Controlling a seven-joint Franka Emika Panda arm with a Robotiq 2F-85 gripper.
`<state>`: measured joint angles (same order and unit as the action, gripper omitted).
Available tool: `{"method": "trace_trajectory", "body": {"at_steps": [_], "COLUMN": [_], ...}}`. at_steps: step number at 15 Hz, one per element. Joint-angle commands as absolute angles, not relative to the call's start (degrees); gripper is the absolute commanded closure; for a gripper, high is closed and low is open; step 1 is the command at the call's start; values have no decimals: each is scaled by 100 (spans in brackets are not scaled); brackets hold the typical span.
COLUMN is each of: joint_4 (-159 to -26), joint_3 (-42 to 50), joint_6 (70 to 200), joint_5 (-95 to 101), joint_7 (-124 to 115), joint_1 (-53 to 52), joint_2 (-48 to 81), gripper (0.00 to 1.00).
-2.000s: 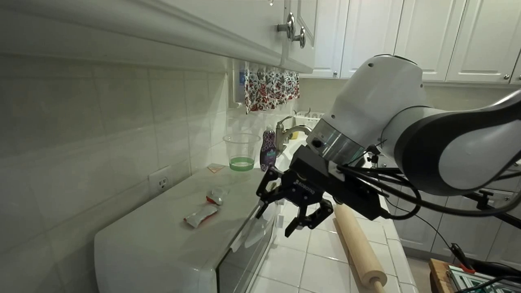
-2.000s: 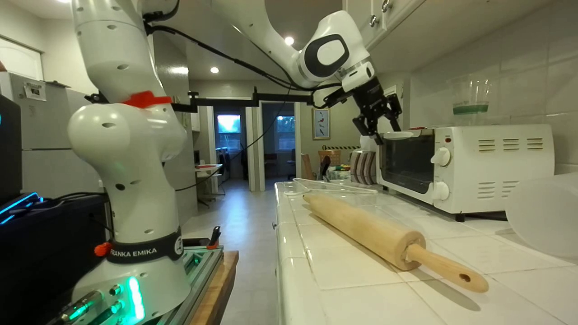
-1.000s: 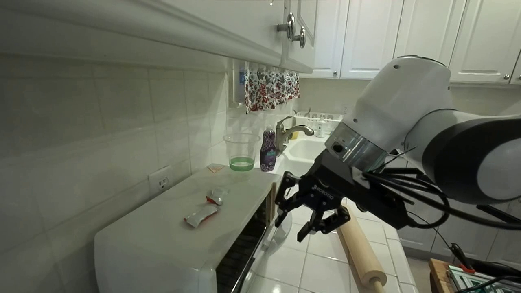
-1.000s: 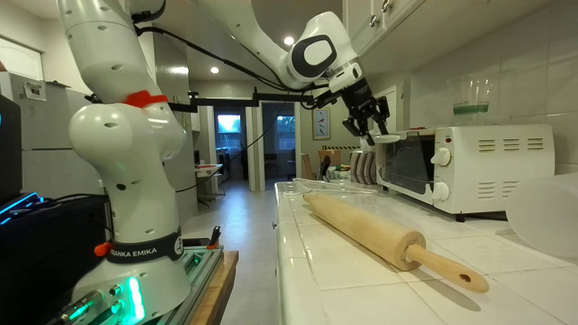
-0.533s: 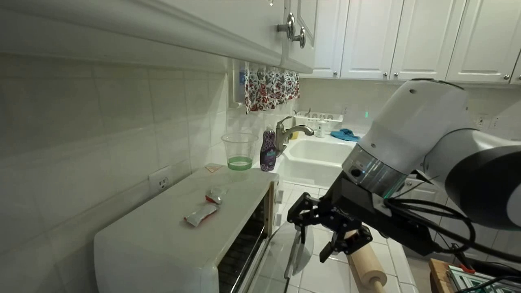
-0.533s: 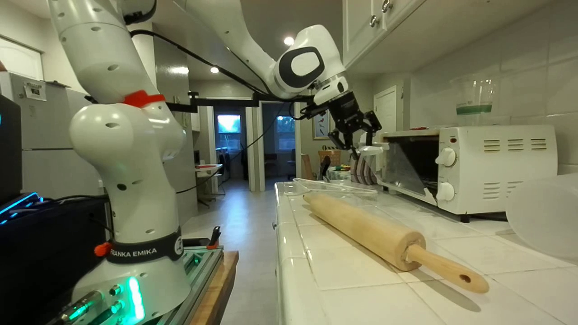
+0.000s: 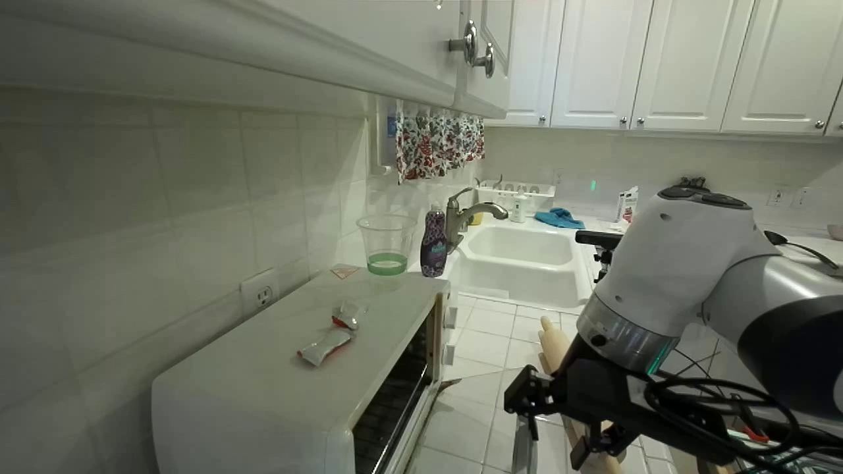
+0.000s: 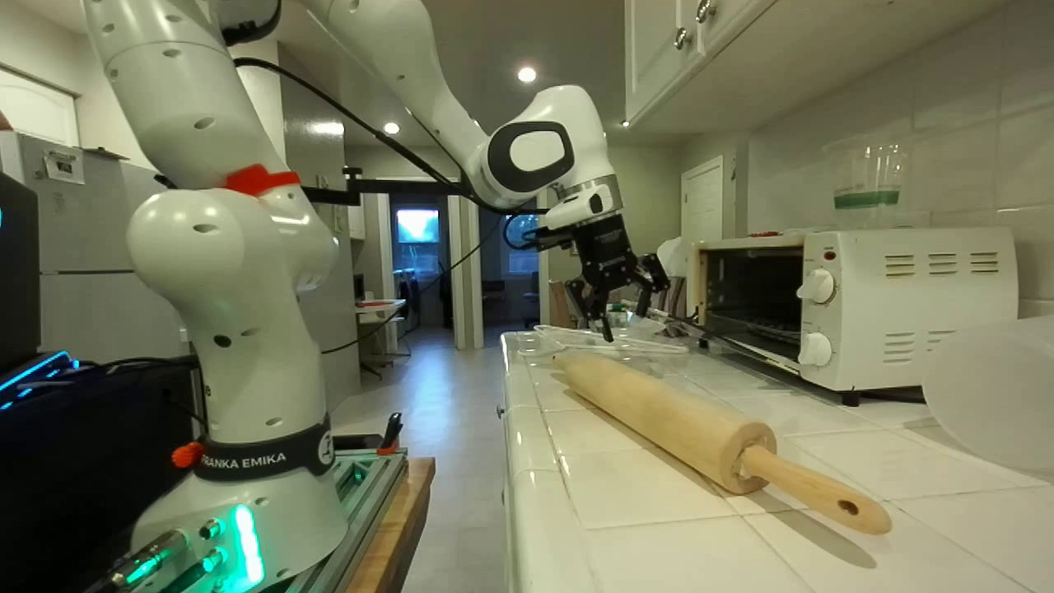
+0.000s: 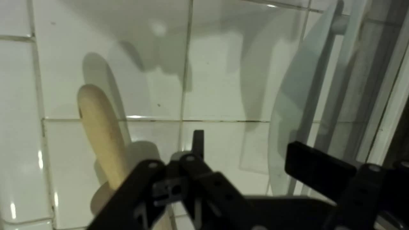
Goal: Open the door of the open
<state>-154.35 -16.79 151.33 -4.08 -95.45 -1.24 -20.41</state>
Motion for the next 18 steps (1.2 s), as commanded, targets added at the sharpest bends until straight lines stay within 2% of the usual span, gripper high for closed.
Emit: {"method": "trace_trajectory", "body": {"at_steps": [1, 4, 11, 18], "joint_4": [-15574, -15513, -15276, -14759], "joint_3": [-1596, -1546, -1318, -684], "joint_6": [14960, 14640, 12956, 12791], "joint_5": [-501, -557, -672, -783], "joint_7": [-9635, -9508, -8957, -6487], "joint_1": [-248, -360, -747, -936], "joint_2": [-2224, -2388, -3246, -3589], "gripper": [2, 0, 0, 0]}}
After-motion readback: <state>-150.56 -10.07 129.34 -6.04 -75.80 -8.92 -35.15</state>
